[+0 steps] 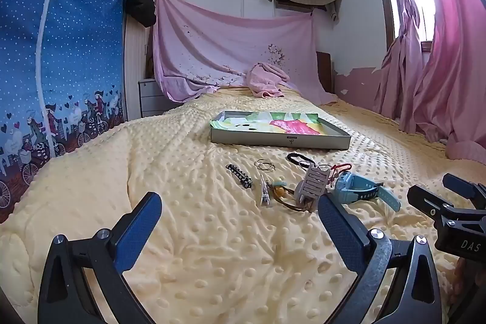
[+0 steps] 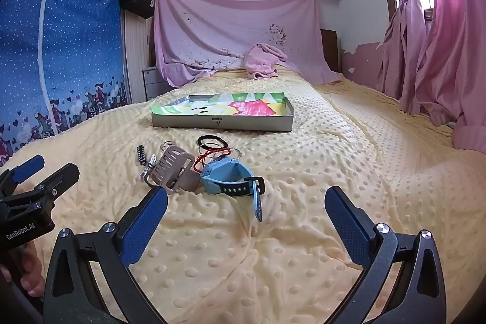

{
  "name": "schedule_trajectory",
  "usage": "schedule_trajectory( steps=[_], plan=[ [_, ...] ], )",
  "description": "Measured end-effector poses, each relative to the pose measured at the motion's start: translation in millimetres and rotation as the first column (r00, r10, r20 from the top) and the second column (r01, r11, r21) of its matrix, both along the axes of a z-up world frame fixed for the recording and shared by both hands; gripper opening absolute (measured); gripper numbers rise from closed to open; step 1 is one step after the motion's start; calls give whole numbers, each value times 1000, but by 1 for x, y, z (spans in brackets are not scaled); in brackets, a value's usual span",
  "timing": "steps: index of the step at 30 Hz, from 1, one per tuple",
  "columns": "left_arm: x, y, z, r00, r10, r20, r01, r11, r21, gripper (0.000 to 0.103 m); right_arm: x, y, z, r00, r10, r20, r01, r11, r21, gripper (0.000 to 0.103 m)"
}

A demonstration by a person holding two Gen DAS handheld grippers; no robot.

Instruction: Organize jewelry

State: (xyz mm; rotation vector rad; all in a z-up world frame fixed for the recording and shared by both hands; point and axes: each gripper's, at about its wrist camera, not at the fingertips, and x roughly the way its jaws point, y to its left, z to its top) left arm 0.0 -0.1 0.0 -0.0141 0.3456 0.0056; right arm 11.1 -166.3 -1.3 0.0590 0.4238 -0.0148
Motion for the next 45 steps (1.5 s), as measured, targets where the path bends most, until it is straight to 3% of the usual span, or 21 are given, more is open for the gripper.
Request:
schedule_trajectory(
  steps=[45],
  plan=[
    [1,-1,1,1000,0,-1,0,1000,-15,103,-1,3,2,1000,-1,3,1,1000,-8,102]
  ],
)
